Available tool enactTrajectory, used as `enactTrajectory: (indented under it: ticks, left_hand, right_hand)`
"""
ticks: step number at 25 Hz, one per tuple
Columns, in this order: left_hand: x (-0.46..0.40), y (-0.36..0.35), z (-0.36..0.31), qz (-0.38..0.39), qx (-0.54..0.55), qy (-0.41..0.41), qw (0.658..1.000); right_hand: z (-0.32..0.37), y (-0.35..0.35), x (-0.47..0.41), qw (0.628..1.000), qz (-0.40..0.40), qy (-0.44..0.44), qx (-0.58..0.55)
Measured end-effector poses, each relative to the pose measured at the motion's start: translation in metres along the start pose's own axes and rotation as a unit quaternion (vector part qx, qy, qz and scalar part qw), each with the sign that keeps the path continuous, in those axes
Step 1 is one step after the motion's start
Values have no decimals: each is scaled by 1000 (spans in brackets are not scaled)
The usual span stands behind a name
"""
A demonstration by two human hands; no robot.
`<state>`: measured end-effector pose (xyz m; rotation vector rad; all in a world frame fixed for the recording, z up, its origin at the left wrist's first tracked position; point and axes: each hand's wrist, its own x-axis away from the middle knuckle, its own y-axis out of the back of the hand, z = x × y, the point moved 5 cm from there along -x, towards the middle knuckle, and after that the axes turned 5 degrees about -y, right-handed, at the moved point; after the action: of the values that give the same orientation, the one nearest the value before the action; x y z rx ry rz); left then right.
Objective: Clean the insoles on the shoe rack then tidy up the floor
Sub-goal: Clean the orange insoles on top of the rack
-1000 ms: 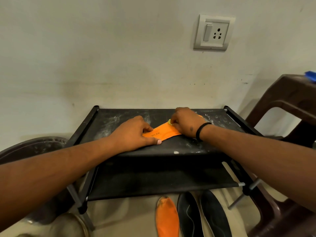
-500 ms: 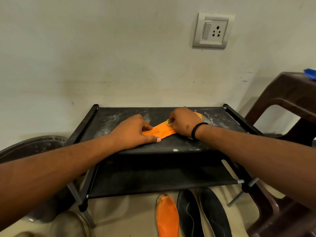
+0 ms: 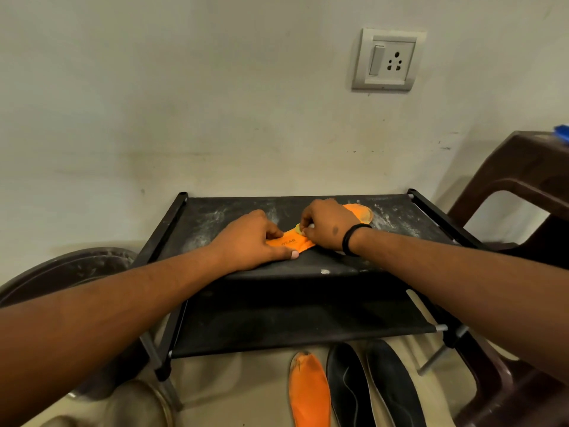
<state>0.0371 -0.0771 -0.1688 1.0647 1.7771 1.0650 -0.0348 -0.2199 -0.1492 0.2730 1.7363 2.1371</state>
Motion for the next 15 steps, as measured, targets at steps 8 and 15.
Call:
enactTrajectory:
  ticks: [8,15]
  left_hand:
    - [-3,-5,7,-16,41,-17,999]
    - [-16,-9,17,47,90,92,991]
  right_hand:
    - [24,-6,6,998,31,29,-39]
    - [2,14,-20,997,57,-32,-34]
